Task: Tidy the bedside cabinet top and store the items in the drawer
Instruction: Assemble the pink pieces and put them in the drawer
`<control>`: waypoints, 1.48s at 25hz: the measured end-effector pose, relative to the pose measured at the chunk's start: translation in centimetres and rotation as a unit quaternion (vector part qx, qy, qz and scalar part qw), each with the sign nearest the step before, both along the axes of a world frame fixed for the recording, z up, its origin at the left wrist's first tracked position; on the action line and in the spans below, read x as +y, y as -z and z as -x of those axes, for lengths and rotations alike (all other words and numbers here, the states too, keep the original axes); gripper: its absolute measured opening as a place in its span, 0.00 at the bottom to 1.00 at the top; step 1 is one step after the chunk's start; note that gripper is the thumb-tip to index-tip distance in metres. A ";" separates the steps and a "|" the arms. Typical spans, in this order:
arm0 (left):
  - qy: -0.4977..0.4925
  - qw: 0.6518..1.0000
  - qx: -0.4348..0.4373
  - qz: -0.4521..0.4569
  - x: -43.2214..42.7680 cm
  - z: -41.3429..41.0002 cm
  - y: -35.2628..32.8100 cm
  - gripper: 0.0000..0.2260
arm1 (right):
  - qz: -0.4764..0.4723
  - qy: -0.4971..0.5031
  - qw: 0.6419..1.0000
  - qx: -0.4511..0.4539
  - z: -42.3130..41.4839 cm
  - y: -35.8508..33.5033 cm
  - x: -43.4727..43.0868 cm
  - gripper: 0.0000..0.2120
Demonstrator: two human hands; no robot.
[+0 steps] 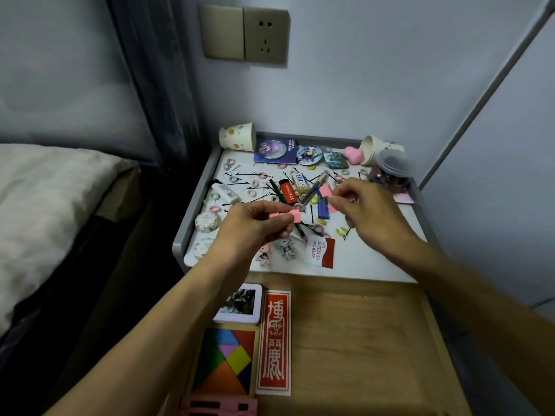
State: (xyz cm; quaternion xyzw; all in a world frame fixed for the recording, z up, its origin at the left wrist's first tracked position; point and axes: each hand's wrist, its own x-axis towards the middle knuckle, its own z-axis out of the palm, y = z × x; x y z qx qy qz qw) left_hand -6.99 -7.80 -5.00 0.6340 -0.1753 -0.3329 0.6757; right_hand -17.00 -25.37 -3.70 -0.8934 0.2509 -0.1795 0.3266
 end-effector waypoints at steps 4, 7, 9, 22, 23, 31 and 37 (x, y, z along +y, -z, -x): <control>0.029 1.000 -0.001 0.001 0.6 1.9 0.2 0.06 | -0.162 -0.023 0.985 -0.056 4.1 0.5 3.3 0.05; 0.053 0.998 -0.033 -0.030 0.9 2.8 0.5 0.06 | -0.194 -0.041 0.978 -0.065 5.2 1.7 3.8 0.05; 0.072 0.994 -0.054 -0.058 0.9 3.1 0.7 0.09 | -0.183 -0.048 0.980 -0.060 5.4 2.2 3.9 0.05; 0.075 0.996 -0.016 -0.047 0.2 2.9 1.3 0.08 | -0.160 -0.068 0.983 -0.060 5.3 2.7 4.6 0.05; 0.068 0.997 -0.012 -0.045 0.2 2.9 1.3 0.07 | -0.160 -0.070 0.983 -0.058 5.3 2.8 4.6 0.05; 0.042 0.998 0.013 -0.048 0.3 3.2 1.2 0.09 | -0.190 -0.057 0.978 -0.058 5.6 3.4 4.9 0.10; 0.038 0.998 -0.007 -0.045 0.5 3.1 0.6 0.09 | -0.176 -0.065 0.981 -0.052 5.6 3.1 4.9 0.08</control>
